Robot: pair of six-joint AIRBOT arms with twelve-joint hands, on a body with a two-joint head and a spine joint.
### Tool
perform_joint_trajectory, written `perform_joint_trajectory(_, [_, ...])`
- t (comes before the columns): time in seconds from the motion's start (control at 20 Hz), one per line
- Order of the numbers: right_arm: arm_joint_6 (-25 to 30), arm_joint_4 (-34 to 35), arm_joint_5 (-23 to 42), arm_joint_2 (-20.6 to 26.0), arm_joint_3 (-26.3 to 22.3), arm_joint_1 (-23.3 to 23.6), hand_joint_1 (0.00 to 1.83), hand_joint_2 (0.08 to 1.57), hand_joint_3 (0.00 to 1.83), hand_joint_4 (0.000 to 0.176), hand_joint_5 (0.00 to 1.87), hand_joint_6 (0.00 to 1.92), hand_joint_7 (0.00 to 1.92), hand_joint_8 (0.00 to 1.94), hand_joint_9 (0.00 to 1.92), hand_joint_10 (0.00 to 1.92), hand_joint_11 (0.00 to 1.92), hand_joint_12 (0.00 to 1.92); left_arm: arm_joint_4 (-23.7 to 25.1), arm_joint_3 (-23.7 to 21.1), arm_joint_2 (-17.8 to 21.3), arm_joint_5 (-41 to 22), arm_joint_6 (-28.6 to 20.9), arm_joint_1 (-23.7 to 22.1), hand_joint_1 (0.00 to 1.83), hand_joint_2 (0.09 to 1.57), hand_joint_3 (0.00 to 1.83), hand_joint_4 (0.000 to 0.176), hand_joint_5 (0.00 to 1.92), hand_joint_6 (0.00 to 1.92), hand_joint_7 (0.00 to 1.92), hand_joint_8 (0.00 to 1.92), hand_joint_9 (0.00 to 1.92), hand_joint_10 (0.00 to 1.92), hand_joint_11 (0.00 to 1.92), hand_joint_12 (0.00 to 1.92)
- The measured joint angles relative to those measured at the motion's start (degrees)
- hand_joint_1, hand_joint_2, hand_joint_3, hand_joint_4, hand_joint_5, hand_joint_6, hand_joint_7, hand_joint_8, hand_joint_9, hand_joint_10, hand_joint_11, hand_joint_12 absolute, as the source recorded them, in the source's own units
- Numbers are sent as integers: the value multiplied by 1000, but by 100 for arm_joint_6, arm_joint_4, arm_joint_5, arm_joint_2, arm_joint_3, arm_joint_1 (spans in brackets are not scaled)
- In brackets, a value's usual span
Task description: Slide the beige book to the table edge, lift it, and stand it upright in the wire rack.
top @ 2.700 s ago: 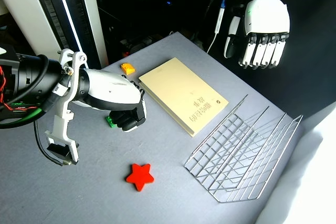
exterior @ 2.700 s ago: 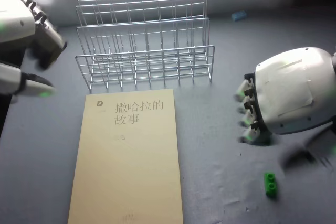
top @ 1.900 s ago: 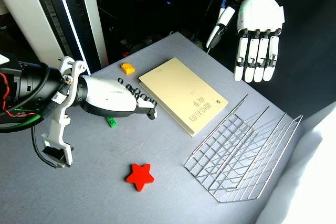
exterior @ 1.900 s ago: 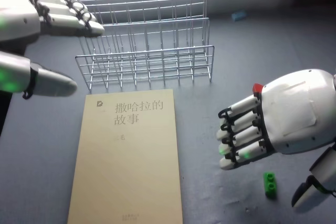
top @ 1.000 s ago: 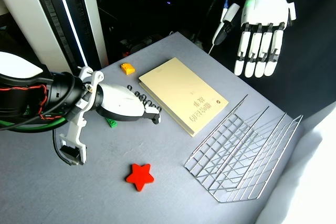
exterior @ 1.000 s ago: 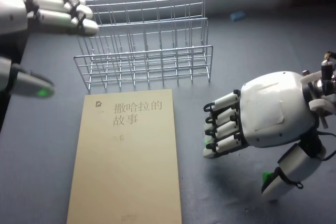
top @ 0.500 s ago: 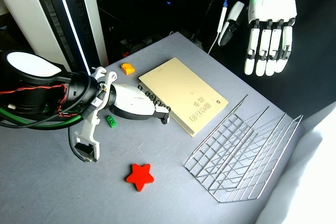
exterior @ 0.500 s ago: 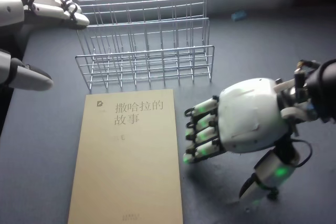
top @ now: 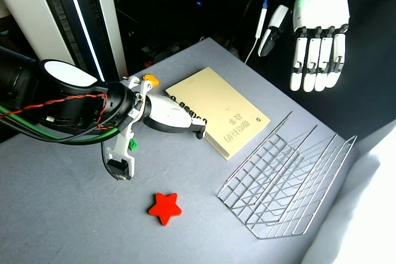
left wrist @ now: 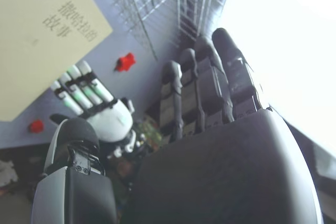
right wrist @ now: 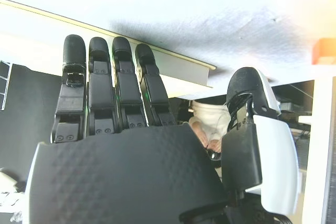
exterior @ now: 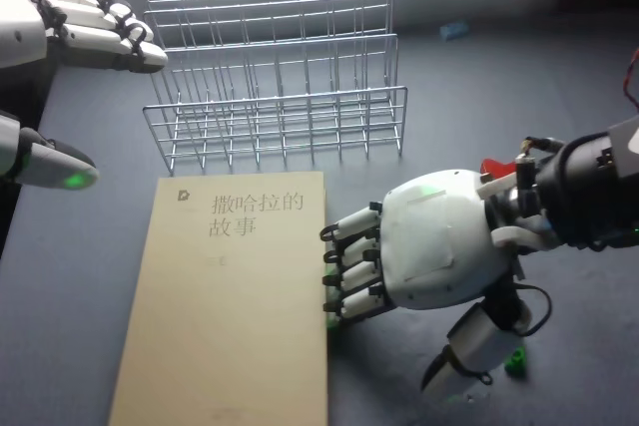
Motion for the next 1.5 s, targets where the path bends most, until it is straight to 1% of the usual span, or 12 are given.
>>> perform_joint_trajectory(0.2, [11, 46, 33, -286, 289, 31, 37, 1121, 2, 0, 202, 3, 246, 4, 257, 5, 0, 766, 92, -55, 55, 39, 2, -94, 287, 1124, 0, 0, 303, 7, 313, 8, 308, 8, 0, 835])
perform_joint_trajectory(0.3, [9, 55, 35, -302, 321, 31, 45, 1121, 1, 0, 213, 5, 250, 4, 264, 6, 0, 777, 52, -66, 55, 133, -4, -162, 281, 1126, 0, 0, 291, 1, 294, 2, 299, 4, 0, 805])
perform_joint_trajectory(0.4, [7, 59, 68, -302, 374, 24, 89, 1116, 0, 0, 223, 5, 264, 5, 278, 7, 0, 800, 175, -63, 55, 236, -203, -151, 274, 1132, 1, 0, 279, 0, 284, 2, 292, 4, 0, 764])
perform_joint_trajectory(0.5, [-13, 85, 114, -304, 435, 24, 90, 1123, 1, 0, 187, 0, 225, 1, 239, 0, 0, 739, 223, -66, 63, 238, -444, -114, 274, 1128, 0, 0, 263, 0, 279, 1, 289, 1, 0, 744])
perform_joint_trajectory(0.6, [-15, 90, 116, -315, 466, 13, 64, 1113, 0, 0, 222, 9, 265, 10, 270, 10, 0, 816, 306, -63, 90, 236, -595, -105, 267, 1128, 0, 0, 259, 0, 291, 4, 303, 4, 0, 776])
perform_joint_trajectory(0.7, [-42, 101, 136, -317, 487, 13, 37, 1125, 2, 0, 203, 3, 245, 4, 238, 8, 0, 724, 345, -46, 90, 247, -1097, -61, 237, 1128, 0, 0, 269, 2, 294, 2, 308, 3, 0, 789])
perform_joint_trajectory(0.9, [-129, 120, 131, -323, 505, 13, 0, 1123, 0, 0, 208, 1, 238, 1, 236, 2, 0, 739, 345, -35, 92, 505, -1974, 146, 243, 1126, 0, 0, 297, 4, 336, 6, 367, 11, 0, 868])
perform_joint_trajectory(1.0, [-168, 120, 133, -271, 505, 13, 70, 1108, 0, 0, 265, 12, 283, 10, 274, 10, 0, 765, 339, -24, 120, 743, -2636, 319, 246, 1130, 0, 0, 303, 2, 321, 1, 348, 1, 0, 842])
perform_joint_trajectory(1.1, [-188, 116, 140, -175, 516, 13, 49, 1116, 1, 0, 289, 15, 294, 9, 285, 11, 0, 771, 323, -24, 197, 968, -3445, 492, 213, 1140, 4, 0, 302, 1, 321, 3, 335, 1, 0, 806])
perform_joint_trajectory(1.2, [-186, 107, 131, -120, 516, 13, 42, 1121, 2, 0, 289, 7, 293, 3, 277, 3, 0, 736, 166, -24, 234, 1113, -3744, 697, 216, 1143, 1, 0, 311, 3, 336, 4, 351, 5, 0, 810])
perform_joint_trajectory(1.35, [-173, 116, 96, -144, 516, 20, 99, 1121, 0, 0, 270, 0, 278, 0, 258, 0, 0, 700, -122, -24, 232, 1327, -3578, 1012, 212, 1150, 3, 0, 298, 1, 324, 3, 333, 2, 0, 792])
perform_joint_trajectory(1.5, [-127, 138, 109, -315, 658, 63, 59, 1125, 1, 0, 281, 5, 286, 4, 271, 6, 0, 756, -437, -26, 238, 1589, -2796, 1182, 247, 1136, 0, 0, 315, 0, 334, 1, 342, 1, 0, 818])
